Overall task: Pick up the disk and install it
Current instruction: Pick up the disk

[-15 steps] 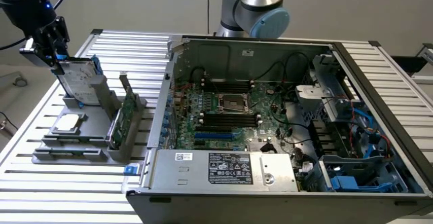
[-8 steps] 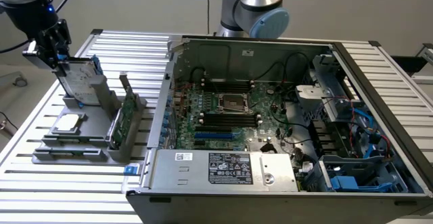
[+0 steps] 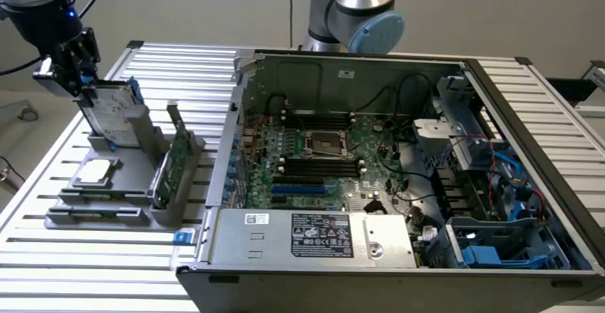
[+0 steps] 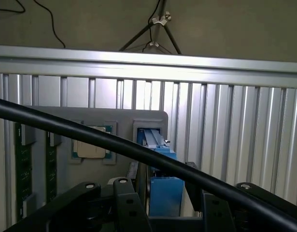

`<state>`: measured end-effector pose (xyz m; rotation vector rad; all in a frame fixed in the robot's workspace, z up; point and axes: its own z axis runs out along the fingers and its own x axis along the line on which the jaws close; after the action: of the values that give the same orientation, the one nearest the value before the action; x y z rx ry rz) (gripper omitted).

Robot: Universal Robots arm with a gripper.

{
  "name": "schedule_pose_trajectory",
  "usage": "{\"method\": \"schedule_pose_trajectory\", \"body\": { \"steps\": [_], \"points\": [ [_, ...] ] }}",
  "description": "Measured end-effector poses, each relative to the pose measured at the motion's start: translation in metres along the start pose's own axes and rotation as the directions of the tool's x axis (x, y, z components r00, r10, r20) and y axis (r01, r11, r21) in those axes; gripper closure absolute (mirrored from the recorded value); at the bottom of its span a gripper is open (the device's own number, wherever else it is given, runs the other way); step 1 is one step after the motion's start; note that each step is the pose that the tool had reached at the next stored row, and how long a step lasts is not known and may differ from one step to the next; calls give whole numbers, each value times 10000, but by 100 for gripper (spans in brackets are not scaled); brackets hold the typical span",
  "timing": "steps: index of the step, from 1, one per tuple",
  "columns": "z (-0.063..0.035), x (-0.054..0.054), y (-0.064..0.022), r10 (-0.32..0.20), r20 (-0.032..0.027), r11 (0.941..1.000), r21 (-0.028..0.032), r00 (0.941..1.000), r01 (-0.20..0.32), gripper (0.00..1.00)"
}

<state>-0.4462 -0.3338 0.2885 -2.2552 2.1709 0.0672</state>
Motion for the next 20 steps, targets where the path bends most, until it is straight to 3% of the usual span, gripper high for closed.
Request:
{"method": "schedule_pose_trajectory", "body": {
  "steps": [2, 3, 10, 11, 20],
  "points": [
    [2, 0, 0, 0, 0, 10000, 0, 10000, 0, 51],
    [4, 0, 0, 0, 0, 10000, 1, 10000, 0, 58],
    [11, 0, 0, 1, -6, 10000, -1, 10000, -1, 61],
    [11, 0, 0, 1, -6, 10000, 0, 10000, -1, 66],
    [14, 5, 0, 27, -4, 10000, 2, 10000, -27, 67]
  ]
}}
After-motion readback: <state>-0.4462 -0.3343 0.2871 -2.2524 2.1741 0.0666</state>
